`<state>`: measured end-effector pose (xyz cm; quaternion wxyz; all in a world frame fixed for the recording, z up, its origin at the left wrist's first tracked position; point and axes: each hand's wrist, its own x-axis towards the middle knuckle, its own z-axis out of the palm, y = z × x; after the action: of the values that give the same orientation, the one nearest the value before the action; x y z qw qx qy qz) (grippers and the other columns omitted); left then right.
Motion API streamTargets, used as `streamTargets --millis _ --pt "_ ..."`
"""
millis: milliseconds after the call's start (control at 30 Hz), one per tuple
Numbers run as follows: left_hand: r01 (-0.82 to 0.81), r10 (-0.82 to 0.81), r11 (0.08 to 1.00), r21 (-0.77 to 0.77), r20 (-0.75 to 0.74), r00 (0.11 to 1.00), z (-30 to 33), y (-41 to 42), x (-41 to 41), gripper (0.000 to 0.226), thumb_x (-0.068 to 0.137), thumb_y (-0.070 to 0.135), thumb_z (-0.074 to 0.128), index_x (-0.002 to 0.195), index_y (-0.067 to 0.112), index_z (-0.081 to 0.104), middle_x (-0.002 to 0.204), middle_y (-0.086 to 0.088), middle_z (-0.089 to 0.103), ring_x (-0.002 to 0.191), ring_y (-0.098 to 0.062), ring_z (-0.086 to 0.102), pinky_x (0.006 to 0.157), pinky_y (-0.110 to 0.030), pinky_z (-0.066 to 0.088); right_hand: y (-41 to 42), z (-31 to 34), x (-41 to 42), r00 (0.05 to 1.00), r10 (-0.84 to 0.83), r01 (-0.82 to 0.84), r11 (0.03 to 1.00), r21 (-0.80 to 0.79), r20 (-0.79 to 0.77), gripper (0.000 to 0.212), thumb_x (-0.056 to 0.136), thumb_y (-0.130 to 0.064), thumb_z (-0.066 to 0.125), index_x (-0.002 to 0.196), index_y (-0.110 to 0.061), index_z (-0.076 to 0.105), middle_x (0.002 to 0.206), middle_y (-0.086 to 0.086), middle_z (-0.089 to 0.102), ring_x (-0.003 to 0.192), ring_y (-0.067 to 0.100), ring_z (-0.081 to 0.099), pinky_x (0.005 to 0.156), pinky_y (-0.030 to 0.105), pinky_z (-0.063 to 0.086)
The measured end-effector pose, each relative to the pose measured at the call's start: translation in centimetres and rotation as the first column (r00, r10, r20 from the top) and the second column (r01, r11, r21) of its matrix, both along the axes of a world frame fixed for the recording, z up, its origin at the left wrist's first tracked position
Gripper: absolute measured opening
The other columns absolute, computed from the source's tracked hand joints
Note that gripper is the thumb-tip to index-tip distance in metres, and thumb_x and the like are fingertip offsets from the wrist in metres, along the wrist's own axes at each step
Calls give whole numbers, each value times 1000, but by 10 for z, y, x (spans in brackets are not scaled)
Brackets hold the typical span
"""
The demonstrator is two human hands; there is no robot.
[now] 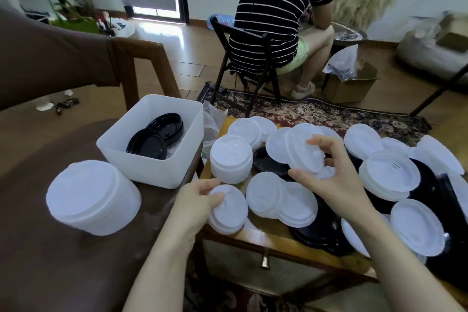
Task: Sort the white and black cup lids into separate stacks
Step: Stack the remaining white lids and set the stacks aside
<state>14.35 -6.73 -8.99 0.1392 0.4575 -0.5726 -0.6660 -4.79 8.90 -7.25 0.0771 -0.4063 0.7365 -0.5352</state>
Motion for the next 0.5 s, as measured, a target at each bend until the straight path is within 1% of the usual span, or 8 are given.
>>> streamTargets --millis 133,167,233,267,333,400,433,500 --pt "-21 23 995 -98 22 999 -3 -1 0 36 93 2 63 128 7 62 123 -9 63 117 -28 59 105 -40 45 0 -1 3 996 56 -54 998 27 -69 62 63 -53 74 116 -31 52 119 -23 50 120 0 45 90 9 35" --pt "-2 9 987 -158 40 999 0 1 0 23 93 2 63 111 16 67 110 -3 64 111 -25 58 99 -34 45 0 -2 5 993 74 -71 997 38 -97 61 64 -53 74 117 -31 52 121 -20 51 120 2 46 90 9 35" --pt "35 -17 955 -293 62 998 2 4 -1 35 93 4 60 77 33 50 88 8 52 96 -20 51 84 -29 40 0 -3 8 982 112 -102 992 70 -149 59 66 -54 76 116 -34 53 122 -20 51 121 3 46 91 8 33" --pt "62 -32 931 -360 88 996 4 8 -1 34 93 7 59 76 34 48 91 8 51 96 -18 49 82 -28 38 0 -3 9 979 127 -114 990 87 -163 58 67 -53 79 116 -36 53 122 -23 50 122 2 45 92 8 33" --pt "105 -25 862 -496 164 986 5 14 0 21 96 15 57 108 30 66 119 5 58 110 -17 55 90 -30 42 0 -4 11 974 150 -132 985 115 -172 58 69 -52 82 117 -37 52 121 -26 49 121 0 45 92 5 31" --pt "-6 61 820 -573 76 995 7 19 -2 29 97 19 57 125 24 66 125 5 64 116 -13 59 98 -37 49 -1 -3 15 971 164 -141 980 139 -173 62 67 -56 80 119 -40 50 123 -25 49 121 -2 44 92 2 29" --pt "-94 92 828 -553 -32 995 11 21 -5 25 98 19 57 120 23 68 115 5 70 108 -11 64 94 -41 54 -2 -2 17 970 171 -146 978 149 -171 64 66 -58 77 120 -41 48 124 -24 49 122 -1 44 92 3 28" --pt "-155 81 939 -306 -242 967 27 28 -16 21 98 21 59 117 18 68 99 1 73 92 -13 71 75 -41 61 -5 -1 21 963 193 -165 974 156 -189 69 64 -59 76 124 -42 45 126 -23 48 124 3 44 96 7 30"
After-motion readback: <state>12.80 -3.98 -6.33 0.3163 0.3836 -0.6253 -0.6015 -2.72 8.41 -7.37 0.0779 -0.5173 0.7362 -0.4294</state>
